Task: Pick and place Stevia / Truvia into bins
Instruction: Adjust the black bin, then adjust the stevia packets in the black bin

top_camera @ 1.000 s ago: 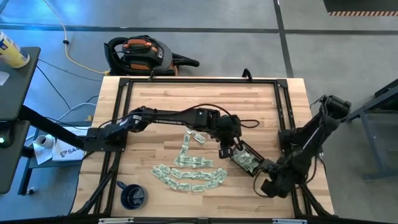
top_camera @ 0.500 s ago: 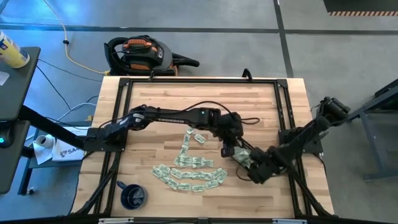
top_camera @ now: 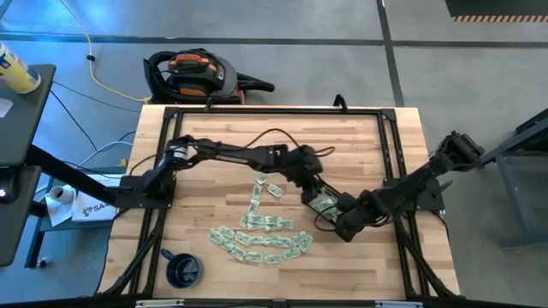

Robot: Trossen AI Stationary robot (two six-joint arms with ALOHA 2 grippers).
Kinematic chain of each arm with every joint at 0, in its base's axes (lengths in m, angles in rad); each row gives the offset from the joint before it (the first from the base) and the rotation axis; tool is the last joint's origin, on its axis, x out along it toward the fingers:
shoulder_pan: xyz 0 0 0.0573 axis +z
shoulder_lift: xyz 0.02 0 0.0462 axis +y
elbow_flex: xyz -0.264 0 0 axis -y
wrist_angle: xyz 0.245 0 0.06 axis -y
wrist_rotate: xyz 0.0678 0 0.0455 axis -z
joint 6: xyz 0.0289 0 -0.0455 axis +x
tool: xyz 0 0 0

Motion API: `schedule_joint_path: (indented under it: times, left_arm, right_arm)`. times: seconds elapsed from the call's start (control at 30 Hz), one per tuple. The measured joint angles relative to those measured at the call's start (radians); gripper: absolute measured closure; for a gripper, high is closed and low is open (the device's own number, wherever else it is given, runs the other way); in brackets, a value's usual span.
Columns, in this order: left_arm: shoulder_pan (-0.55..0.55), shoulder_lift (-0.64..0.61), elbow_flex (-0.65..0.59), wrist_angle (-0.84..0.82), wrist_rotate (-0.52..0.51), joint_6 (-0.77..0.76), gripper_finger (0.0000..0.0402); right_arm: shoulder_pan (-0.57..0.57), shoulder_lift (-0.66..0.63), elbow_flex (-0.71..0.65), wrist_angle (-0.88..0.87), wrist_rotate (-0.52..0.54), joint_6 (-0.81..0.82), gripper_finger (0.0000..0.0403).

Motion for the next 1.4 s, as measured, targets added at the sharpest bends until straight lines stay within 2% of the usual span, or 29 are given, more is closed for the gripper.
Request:
schedule_joint_path:
  times: [0.1,0.2,0.3,0.47,0.57,0.63,0.7,0.8,0.9,1.0,1.17,1.4]
  left_arm:
    - [-0.004,-0.106,-0.146,0.083,-0.048,0.013,0.027]
    - [0.005,-0.201,-0.301,0.184,-0.058,-0.036,0.027]
    - [0.025,-0.275,-0.432,0.169,-0.083,-0.074,0.027]
    - [0.036,-0.423,-0.56,0.096,-0.133,-0.037,0.027]
    - [0.054,-0.47,-0.631,0.092,-0.174,-0.038,0.027]
    - [0.072,-0.503,-0.649,0.128,-0.183,-0.045,0.027]
    - [0.088,-0.531,-0.664,0.096,-0.178,-0.055,0.027]
    - [0.089,-0.535,-0.669,0.078,-0.181,-0.054,0.027]
    - [0.088,-0.556,-0.667,0.087,-0.18,-0.037,0.027]
    - [0.088,-0.563,-0.669,0.081,-0.165,-0.037,0.027]
    - [0.088,-0.592,-0.669,0.119,-0.144,-0.062,0.027]
    - [0.081,-0.649,-0.669,0.106,-0.156,-0.074,0.027]
  right_arm:
    - [-0.001,-0.041,0.0,-0.001,0.022,-0.001,0.0165]
    - [-0.023,-0.072,0.0,-0.017,0.032,-0.019,0.0165]
    - [-0.074,-0.073,0.0,-0.012,-0.002,-0.086,0.0165]
    - [-0.177,-0.072,0.01,0.038,-0.116,-0.209,0.0165]
    - [-0.215,-0.072,0.035,0.034,-0.095,-0.294,0.0165]
    - [-0.259,-0.068,0.047,0.018,-0.118,-0.338,0.0165]
    - [-0.29,-0.067,0.061,-0.011,-0.173,-0.347,0.0165]
    - [-0.283,-0.09,0.107,-0.036,-0.21,-0.34,0.0165]
    - [-0.277,-0.106,0.173,-0.044,-0.134,-0.352,0.0165]
    - [-0.323,-0.085,0.212,-0.035,-0.052,-0.4,0.0165]
    - [-0.413,0.012,0.217,0.031,-0.091,-0.463,0.0165]
    - [-0.448,0.127,0.217,0.053,-0.11,-0.528,0.0177]
